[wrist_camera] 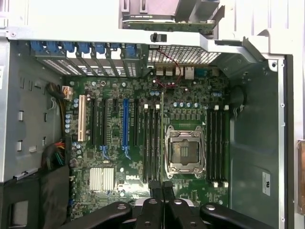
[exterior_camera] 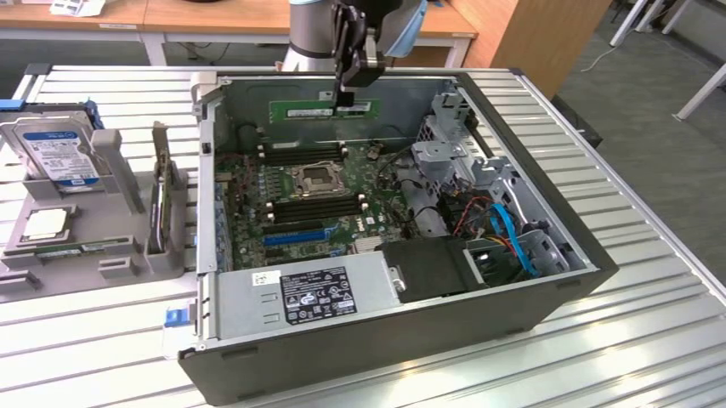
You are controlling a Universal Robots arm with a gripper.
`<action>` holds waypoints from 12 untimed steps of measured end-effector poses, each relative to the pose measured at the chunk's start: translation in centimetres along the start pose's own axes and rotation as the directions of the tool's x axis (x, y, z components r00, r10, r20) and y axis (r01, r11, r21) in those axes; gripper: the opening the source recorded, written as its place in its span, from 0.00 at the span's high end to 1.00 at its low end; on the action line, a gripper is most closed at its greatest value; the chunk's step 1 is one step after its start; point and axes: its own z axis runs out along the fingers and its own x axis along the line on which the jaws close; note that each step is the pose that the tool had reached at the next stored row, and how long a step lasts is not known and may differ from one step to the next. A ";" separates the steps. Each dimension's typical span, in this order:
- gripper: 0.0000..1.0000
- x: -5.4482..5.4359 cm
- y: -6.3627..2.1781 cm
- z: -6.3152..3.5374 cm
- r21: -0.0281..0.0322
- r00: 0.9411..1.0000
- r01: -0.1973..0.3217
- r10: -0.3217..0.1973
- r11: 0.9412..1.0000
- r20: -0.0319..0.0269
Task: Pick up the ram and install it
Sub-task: 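Pick up the ram and move it above insertion slot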
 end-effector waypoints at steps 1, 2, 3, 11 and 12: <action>0.88 0.0 -0.01 0.16 0.000 1.000 0.000 0.000 1.000 0.000; 0.88 0.0 -0.02 0.32 0.000 1.000 0.000 0.000 1.000 0.000; 0.88 0.0 -0.02 0.47 0.000 1.000 0.000 0.000 1.000 0.000; 0.88 0.1 -0.08 1.58 0.000 1.000 0.000 0.000 1.000 0.000; 0.88 0.1 -0.09 1.70 0.000 1.000 0.000 0.000 1.000 0.000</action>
